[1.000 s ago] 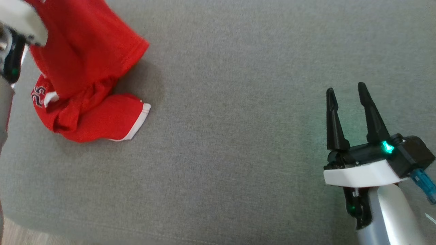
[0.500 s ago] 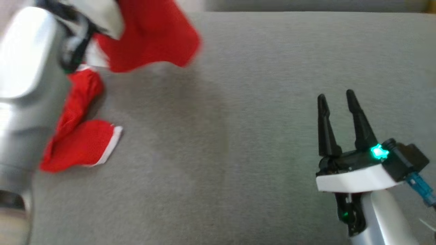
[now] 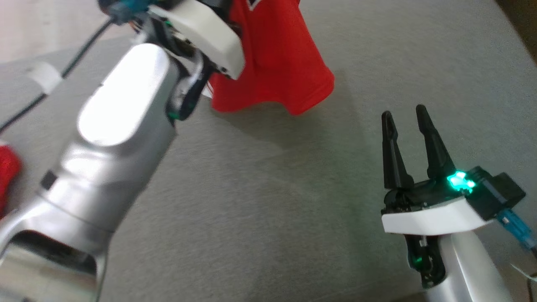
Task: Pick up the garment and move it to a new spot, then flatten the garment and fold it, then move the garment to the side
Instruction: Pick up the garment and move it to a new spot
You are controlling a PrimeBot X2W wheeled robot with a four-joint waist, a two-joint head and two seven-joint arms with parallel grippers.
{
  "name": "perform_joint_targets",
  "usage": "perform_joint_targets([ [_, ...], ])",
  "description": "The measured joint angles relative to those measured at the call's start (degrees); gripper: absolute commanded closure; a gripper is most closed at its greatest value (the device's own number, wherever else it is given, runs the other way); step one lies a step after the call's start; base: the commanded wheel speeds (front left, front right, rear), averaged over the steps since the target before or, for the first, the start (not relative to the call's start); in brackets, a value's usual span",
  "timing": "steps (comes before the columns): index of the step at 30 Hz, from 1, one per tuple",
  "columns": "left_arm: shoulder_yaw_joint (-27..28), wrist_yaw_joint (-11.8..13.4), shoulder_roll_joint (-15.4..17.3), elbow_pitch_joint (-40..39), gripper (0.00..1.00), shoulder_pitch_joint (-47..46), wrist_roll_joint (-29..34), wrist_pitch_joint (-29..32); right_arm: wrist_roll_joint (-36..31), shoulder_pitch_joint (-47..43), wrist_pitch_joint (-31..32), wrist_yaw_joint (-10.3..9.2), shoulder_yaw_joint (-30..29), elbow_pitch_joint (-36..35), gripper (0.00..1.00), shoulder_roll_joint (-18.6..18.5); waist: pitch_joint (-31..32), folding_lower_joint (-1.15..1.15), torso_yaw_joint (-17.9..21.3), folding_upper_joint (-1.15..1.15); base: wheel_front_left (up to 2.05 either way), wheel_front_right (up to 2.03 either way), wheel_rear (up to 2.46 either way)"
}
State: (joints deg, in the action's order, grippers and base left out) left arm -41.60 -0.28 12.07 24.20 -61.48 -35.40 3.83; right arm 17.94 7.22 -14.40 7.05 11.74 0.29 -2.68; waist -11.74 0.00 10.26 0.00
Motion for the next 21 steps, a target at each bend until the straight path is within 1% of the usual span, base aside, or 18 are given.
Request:
perform_joint_targets([
  [2, -0.6, 0.4, -1.2, 1.0, 1.00, 0.0, 0.0, -0.5, 0.6, 0.6, 0.0, 0.00, 0.2, -0.3, 0.00, 0.0, -0.7, 0.00, 2.2, 0.00, 0.00, 0.00, 0.00],
  [4, -1.1, 0.4, -2.2, 2.5, 0.00, 0.0, 0.0, -1.0, 1.1, 0.6, 0.0, 0.00, 0.4, -0.7, 0.00, 0.0, -1.7, 0.00, 3.9, 0.00, 0.00, 0.00, 0.00],
  [6, -1.1, 0.8, -2.5, 4.2, 0.00, 0.0, 0.1, -2.2, 1.2, 0.6, 0.0, 0.00, 0.4, -0.9, 0.00, 0.0, -3.0, 0.00, 5.0, 0.00, 0.00, 0.00, 0.00],
  [8, -1.0, 0.9, -2.2, 6.2, 0.00, 0.1, 0.2, -3.5, 1.2, 0.6, -0.1, 0.00, 0.1, -1.2, 0.00, 0.0, -4.2, 0.01, 5.5, 0.00, 0.00, 0.00, 0.00],
  [11, -0.7, 1.3, -1.4, 8.4, 0.00, 0.4, 0.5, -6.4, 1.2, 0.7, -0.1, 0.00, -1.2, -1.2, 0.00, 0.0, -5.3, 0.02, 5.1, 0.00, 0.00, 0.00, 0.00],
  [12, -0.5, 1.3, -0.6, 9.0, 0.00, 1.1, 0.7, -8.6, 1.0, 0.8, -0.3, 0.00, -1.6, -1.2, 0.00, 0.0, -5.4, 0.01, 3.9, 0.00, 0.00, 0.00, 0.00],
  [15, 0.4, 1.3, 1.1, 9.4, 0.00, 2.7, 1.1, -12.1, -0.1, 0.9, -0.3, 0.00, -2.6, -1.1, 0.00, 0.0, -5.1, 0.01, 1.4, 0.00, 0.00, 0.00, 0.00],
  [19, 0.9, 1.4, 4.3, 8.6, 0.00, 6.5, 1.9, -16.0, -2.0, 0.8, -0.3, 0.00, -4.5, -0.6, 0.00, 0.0, -4.3, 0.00, -2.7, 0.00, 0.00, 0.00, 0.00],
  [21, 1.2, 2.2, 5.6, 7.1, 0.00, 9.5, 2.3, -17.1, -2.8, 0.6, -0.3, 0.00, -5.5, -0.4, 0.00, 0.0, -3.8, 0.00, -5.0, 0.00, 0.00, 0.00, 0.00],
])
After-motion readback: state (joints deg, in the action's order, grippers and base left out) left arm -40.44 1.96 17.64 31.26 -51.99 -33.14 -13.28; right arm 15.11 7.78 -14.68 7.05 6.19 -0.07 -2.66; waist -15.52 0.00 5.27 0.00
